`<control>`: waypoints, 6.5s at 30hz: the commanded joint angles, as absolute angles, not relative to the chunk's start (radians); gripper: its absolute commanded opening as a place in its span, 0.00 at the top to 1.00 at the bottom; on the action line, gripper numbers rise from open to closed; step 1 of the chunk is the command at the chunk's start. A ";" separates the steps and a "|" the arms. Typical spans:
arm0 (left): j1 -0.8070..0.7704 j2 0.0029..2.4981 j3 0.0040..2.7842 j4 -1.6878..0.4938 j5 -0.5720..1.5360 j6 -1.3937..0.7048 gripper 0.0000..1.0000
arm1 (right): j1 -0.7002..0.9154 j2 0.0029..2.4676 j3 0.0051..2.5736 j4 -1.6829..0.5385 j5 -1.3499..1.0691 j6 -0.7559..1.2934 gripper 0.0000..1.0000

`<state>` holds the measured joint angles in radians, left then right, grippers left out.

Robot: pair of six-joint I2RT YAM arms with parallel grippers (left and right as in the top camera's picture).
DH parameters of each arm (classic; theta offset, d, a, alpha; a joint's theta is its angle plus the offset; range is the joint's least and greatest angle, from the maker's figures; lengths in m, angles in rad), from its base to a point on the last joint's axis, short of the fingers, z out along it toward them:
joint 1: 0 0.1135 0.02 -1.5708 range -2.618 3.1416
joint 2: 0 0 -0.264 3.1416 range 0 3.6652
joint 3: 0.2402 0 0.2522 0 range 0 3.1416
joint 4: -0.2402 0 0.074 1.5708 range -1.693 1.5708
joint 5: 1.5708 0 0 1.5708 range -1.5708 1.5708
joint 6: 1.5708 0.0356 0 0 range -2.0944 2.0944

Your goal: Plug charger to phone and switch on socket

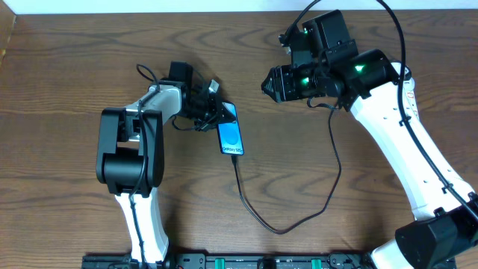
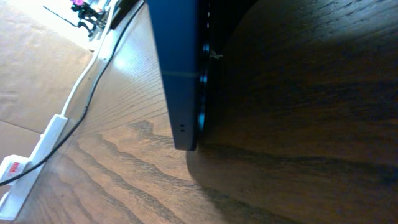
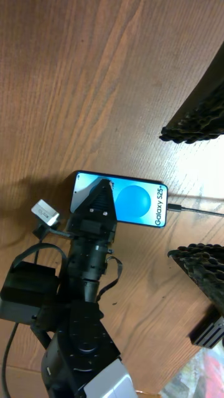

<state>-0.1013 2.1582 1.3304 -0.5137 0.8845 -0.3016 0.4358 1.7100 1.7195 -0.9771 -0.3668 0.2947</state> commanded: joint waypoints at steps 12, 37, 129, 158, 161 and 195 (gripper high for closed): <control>-0.106 2.168 1.326 -0.538 0.703 -0.307 0.78 | 0.434 1.700 1.733 -0.981 -0.363 0.272 0.48; -0.106 2.164 1.331 -0.566 0.527 -0.311 0.39 | 0.434 1.700 1.733 -0.985 -0.342 0.272 0.47; -0.027 1.228 1.401 -0.774 0.216 -0.307 0.03 | -0.516 2.117 1.718 -0.903 -0.505 0.159 0.99; -0.027 1.228 1.400 -0.774 0.216 -0.307 0.03 | -0.501 2.213 1.716 -0.790 -0.469 0.118 0.99; -0.027 1.228 1.400 -0.774 0.216 -0.307 0.03 | -0.495 2.213 1.713 -0.777 -0.469 0.114 0.99; -0.027 1.228 1.400 -0.774 0.216 -0.307 0.02 | -0.458 2.283 1.705 -0.750 -0.482 0.115 0.99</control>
<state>-0.0261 1.2282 1.3975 -0.7750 0.2291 -0.3138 -0.4850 2.2566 1.7138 -0.7399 -0.4599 0.1246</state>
